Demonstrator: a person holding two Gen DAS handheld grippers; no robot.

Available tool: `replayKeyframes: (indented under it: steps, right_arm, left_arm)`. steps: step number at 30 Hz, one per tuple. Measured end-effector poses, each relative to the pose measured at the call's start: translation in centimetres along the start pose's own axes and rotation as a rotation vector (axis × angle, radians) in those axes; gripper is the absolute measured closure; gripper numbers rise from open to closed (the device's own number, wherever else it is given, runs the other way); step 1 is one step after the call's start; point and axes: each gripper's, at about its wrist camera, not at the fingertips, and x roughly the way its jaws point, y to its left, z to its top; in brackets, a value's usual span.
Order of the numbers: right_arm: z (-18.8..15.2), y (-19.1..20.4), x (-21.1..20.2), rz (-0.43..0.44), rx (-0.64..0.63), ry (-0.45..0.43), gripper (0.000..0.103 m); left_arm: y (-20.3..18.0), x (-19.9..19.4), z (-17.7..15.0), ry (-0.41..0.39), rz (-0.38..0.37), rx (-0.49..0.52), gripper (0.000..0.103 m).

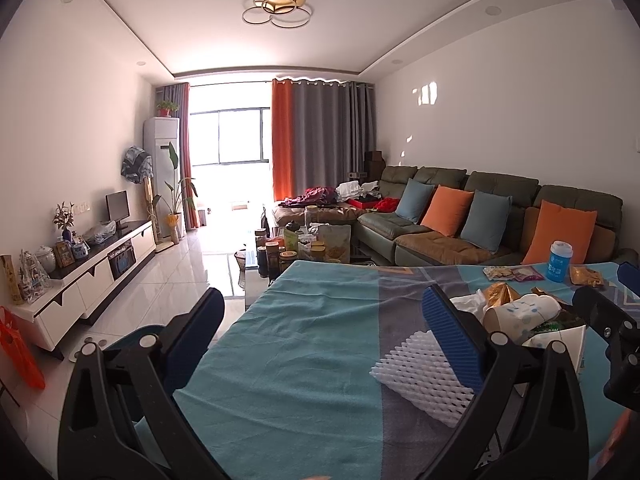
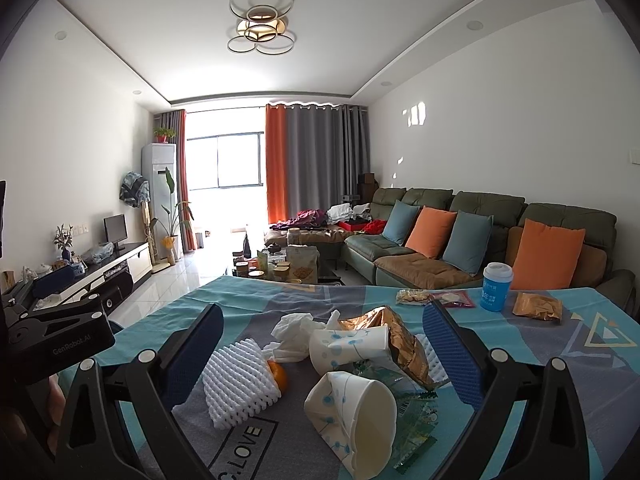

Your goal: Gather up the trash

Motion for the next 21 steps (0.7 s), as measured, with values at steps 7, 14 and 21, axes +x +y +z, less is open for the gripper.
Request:
replayKeyframes:
  steps: [7, 14, 21]
  right_arm:
    - [0.0, -0.04, 0.04, -0.001, 0.0, 0.002, 0.007]
    - [-0.03, -0.08, 0.03, -0.001, 0.001, 0.0, 0.007]
    - [-0.18, 0.08, 0.25, 0.0, 0.001, -0.002, 0.007]
  left_arm:
    - [0.03, 0.28, 0.22, -0.002, 0.0, -0.002, 0.006]
    - [0.04, 0.24, 0.17, -0.005, 0.002, -0.005, 0.006]
    - [0.02, 0.25, 0.18, -0.005, -0.001, -0.004, 0.006]
